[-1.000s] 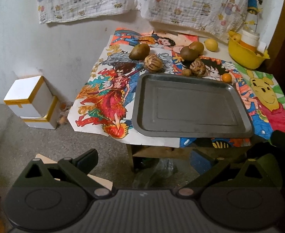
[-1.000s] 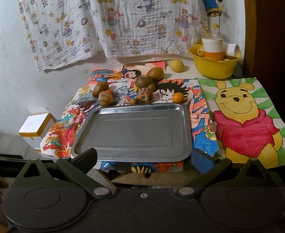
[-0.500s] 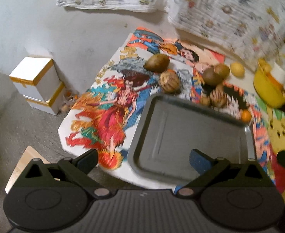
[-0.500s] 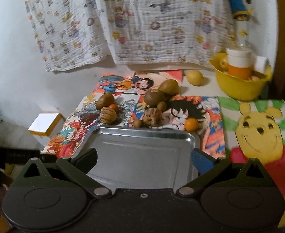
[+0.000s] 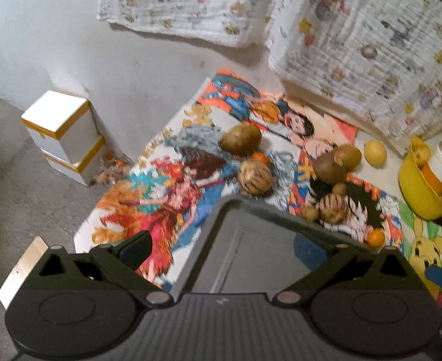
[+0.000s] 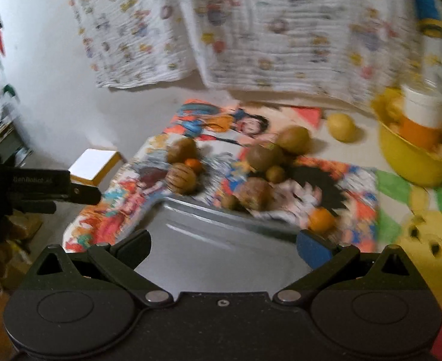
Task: Organize fruits
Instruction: 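Lower both tools over the fruit cluster beside the tray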
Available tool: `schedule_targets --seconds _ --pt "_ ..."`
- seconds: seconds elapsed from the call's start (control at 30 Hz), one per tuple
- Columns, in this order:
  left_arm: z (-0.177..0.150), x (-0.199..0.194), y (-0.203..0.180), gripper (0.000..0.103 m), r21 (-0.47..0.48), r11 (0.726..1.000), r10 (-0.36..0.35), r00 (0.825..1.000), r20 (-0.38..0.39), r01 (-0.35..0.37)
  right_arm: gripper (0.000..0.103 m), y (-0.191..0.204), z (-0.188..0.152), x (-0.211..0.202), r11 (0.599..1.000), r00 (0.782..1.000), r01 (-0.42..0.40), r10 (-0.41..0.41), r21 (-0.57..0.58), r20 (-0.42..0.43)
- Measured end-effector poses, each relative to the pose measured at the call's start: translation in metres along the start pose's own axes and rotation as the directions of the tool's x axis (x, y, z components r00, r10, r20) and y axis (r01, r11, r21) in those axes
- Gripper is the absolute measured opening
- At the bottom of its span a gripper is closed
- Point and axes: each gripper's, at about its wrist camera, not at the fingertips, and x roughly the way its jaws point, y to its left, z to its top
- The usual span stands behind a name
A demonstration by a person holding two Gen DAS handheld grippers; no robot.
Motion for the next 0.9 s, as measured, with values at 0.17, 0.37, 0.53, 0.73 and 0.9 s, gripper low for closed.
schedule_targets --seconds 0.17,0.37,0.53,0.73,0.9 --pt "0.019 0.008 0.007 0.102 -0.009 0.999 0.052 0.999 0.014 -0.052 0.103 0.017 0.034 0.012 0.992 0.999 -0.024 0.028 -0.121 0.034" --pt "0.039 0.020 0.013 0.102 0.040 0.991 0.124 0.992 0.033 -0.125 0.103 0.005 0.035 0.022 0.983 0.999 0.041 -0.039 -0.180 0.013" --pt "0.050 0.033 -0.010 0.102 0.203 0.971 0.117 0.990 0.073 -0.130 0.103 0.000 0.031 0.043 0.989 0.991 0.128 -0.130 -0.081 -0.026" --pt "0.065 0.065 -0.018 0.102 0.199 0.979 0.046 0.999 -0.001 -0.045 0.103 0.015 0.034 0.075 0.983 0.982 0.181 -0.182 -0.035 -0.049" --pt "0.075 0.099 -0.014 0.102 0.196 0.981 0.006 0.997 -0.072 0.008 0.103 0.010 0.036 0.103 0.972 0.973 0.205 -0.190 0.113 -0.131"
